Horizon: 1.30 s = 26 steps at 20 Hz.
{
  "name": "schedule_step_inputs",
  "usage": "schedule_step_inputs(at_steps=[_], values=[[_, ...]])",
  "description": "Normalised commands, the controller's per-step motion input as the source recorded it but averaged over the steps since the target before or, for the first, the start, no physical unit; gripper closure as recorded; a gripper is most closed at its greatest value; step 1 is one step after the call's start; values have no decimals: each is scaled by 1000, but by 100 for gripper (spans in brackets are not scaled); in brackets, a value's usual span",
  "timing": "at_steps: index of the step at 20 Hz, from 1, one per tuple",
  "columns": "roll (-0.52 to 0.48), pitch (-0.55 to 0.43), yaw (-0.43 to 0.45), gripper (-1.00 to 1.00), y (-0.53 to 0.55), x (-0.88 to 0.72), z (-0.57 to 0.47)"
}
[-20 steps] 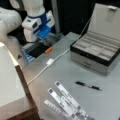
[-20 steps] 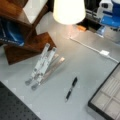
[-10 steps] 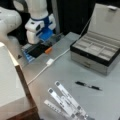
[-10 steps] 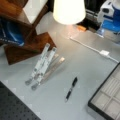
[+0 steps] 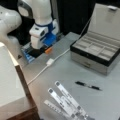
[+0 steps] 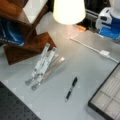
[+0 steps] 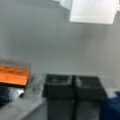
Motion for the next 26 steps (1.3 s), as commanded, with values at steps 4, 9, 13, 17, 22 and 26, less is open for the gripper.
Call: schedule_step_inputs(at_steps=[4,9,13,17,22,26], values=[[122,-572,-3,100,-313,-807,-746],[118,-661,-3,100,-370,-931,-805],[117,-721,-11,100,-413,-1000,-750],[132,-719,15,100,-443,-1000,-663],[113,-756,39,100,-471,-1000,-655],[104,-754,36,100,-441,-1000,-663]])
